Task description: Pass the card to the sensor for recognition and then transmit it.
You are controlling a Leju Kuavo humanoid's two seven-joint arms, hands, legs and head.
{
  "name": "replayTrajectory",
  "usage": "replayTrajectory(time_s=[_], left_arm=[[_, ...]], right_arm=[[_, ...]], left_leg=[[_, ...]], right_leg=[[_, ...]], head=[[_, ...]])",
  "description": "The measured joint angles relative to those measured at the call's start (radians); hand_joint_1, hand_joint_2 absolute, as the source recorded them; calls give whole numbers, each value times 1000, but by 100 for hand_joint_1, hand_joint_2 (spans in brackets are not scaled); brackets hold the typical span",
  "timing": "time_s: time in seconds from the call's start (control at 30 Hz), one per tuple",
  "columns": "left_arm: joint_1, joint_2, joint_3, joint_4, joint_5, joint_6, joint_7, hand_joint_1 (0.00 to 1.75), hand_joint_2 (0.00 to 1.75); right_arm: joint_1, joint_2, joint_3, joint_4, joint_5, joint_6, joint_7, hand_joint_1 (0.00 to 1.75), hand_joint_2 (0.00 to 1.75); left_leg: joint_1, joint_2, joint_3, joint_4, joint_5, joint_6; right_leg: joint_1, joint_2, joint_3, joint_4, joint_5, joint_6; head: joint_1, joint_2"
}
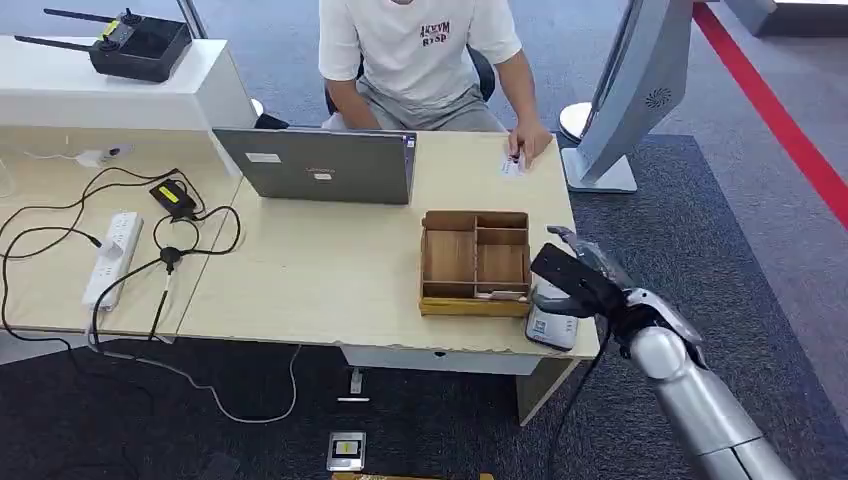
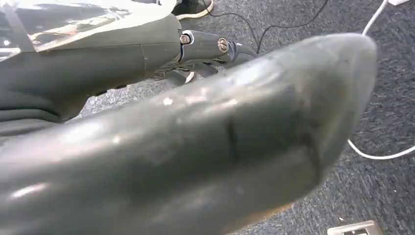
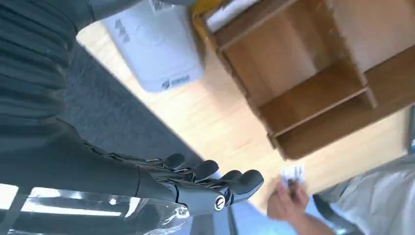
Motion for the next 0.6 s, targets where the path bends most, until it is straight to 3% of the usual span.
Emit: replayTrajectory(time_s=[0.2, 0.6], left_arm=[[0, -2, 0, 0, -8, 2, -3, 0, 0], [-9, -3, 0, 0, -7, 2, -6, 0, 0]], right_arm=[[0, 10, 15, 0, 156, -58, -2, 0, 175], [0, 48, 45, 33, 177, -35, -35, 0, 175]], left_leg=[[0, 0, 0, 0, 0, 0], [0, 0, 0, 0, 0, 0]], right_leg=[[0, 0, 0, 0, 0, 0], [0, 0, 0, 0, 0, 0]], head=[[0, 0], [0, 0]])
